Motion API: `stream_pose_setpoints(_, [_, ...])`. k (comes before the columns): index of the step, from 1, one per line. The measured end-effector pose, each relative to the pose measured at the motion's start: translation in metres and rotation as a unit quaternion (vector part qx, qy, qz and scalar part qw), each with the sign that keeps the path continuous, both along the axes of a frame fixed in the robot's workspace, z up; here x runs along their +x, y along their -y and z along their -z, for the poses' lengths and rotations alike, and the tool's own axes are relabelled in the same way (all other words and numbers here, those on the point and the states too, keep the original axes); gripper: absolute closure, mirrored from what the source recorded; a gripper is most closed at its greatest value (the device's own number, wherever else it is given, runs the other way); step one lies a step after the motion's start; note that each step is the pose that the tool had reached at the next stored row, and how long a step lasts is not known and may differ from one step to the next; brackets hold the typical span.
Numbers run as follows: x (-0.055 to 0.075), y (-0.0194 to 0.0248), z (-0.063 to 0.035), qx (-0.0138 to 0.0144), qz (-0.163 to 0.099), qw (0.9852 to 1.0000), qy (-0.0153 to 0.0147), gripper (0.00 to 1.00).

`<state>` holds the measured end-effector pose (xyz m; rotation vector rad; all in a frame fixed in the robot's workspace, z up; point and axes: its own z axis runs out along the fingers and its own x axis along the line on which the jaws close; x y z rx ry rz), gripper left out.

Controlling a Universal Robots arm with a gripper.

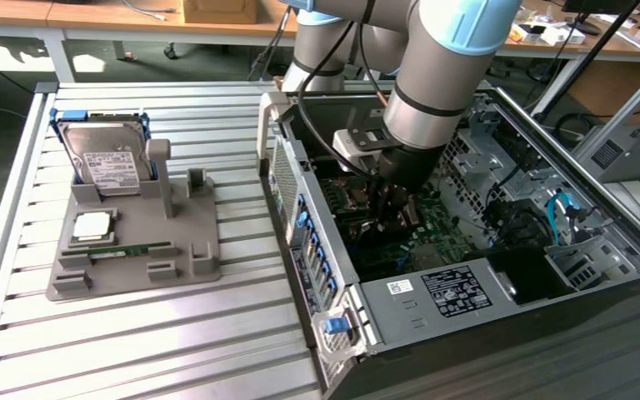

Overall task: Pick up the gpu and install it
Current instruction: 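Insert the gpu into the slot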

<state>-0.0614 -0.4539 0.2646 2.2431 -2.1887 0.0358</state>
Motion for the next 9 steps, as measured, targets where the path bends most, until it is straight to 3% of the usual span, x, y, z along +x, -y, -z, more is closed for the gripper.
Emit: stream_pose_setpoints(9, [0.0,0.0,0.0003,0.0001,0.0,1.0,0.0,0.73])
